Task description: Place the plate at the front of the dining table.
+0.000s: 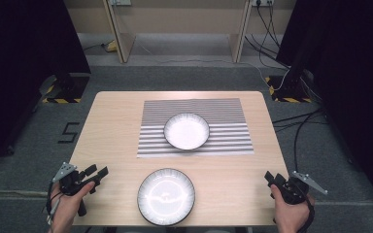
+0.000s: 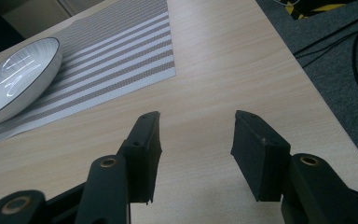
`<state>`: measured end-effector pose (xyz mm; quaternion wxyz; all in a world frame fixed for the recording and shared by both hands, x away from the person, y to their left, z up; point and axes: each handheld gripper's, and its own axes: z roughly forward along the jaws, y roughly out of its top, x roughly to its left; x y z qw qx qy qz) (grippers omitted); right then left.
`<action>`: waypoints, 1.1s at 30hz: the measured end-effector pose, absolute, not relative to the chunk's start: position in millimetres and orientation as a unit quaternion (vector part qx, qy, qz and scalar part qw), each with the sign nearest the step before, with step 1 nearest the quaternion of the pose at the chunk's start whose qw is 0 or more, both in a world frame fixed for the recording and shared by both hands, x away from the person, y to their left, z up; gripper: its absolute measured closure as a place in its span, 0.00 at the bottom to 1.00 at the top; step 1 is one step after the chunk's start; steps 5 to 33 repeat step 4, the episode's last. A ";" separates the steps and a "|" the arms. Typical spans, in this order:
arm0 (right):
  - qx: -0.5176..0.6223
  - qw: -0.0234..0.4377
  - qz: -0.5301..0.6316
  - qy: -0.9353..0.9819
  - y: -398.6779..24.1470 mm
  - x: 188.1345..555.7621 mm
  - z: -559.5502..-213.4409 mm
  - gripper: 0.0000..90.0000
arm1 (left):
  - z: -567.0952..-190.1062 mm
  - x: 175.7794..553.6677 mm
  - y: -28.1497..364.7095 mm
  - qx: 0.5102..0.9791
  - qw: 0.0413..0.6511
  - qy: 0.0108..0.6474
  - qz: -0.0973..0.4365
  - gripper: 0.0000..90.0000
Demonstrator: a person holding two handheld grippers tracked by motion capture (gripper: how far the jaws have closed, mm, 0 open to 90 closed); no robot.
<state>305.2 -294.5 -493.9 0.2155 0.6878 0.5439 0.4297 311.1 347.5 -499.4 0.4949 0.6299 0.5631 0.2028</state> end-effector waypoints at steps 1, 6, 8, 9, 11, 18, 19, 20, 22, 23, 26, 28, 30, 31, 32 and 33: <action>0.687 0.215 0.432 0.544 -294.2 304.8 -494.7 0.57 | -499.6 311.0 346.9 0.630 0.494 0.562 0.205 0.45; 0.685 0.211 0.431 0.547 -292.3 303.5 -496.9 0.57 | -501.6 311.6 346.0 0.631 0.492 0.563 0.204 0.45; 0.685 0.211 0.431 0.547 -292.3 303.5 -496.9 0.57 | -501.6 311.6 346.0 0.631 0.492 0.563 0.204 0.45; 0.685 0.211 0.431 0.547 -292.3 303.5 -496.9 0.57 | -501.6 311.6 346.0 0.631 0.492 0.563 0.204 0.45; 0.685 0.211 0.431 0.547 -292.3 303.5 -496.9 0.57 | -501.6 311.6 346.0 0.631 0.492 0.563 0.204 0.45; 0.685 0.211 0.431 0.547 -292.3 303.5 -496.9 0.57 | -501.6 311.6 346.0 0.631 0.492 0.563 0.204 0.45; 0.685 0.211 0.431 0.547 -292.3 303.5 -496.9 0.57 | -501.6 311.6 346.0 0.631 0.492 0.563 0.204 0.45; 0.685 0.211 0.431 0.547 -292.3 303.5 -496.9 0.57 | -501.6 311.6 346.0 0.631 0.492 0.563 0.204 0.45; 0.685 0.211 0.431 0.547 -292.3 303.5 -496.9 0.57 | -501.6 311.6 346.0 0.631 0.492 0.563 0.204 0.45; 0.685 0.211 0.431 0.547 -292.3 303.5 -496.9 0.57 | -501.6 311.6 346.0 0.631 0.492 0.563 0.204 0.45; 0.685 0.211 0.431 0.547 -292.3 303.5 -496.9 0.57 | -501.6 311.6 346.0 0.631 0.492 0.563 0.204 0.45; 0.685 0.211 0.431 0.547 -292.3 303.5 -496.9 0.57 | -501.6 311.6 346.0 0.631 0.492 0.563 0.204 0.45; 0.685 0.211 0.431 0.547 -292.3 303.5 -496.9 0.57 | -501.6 311.6 346.0 0.631 0.492 0.563 0.204 0.45; 0.685 0.211 0.431 0.547 -292.3 303.5 -496.9 0.57 | -501.6 311.6 346.0 0.631 0.492 0.563 0.204 0.45; 0.685 0.211 0.431 0.547 -292.3 303.5 -496.9 0.57 | -501.6 311.6 346.0 0.631 0.492 0.563 0.204 0.45; 0.685 0.211 0.431 0.547 -292.3 303.5 -496.9 0.57 | -501.6 311.6 346.0 0.631 0.492 0.563 0.204 0.45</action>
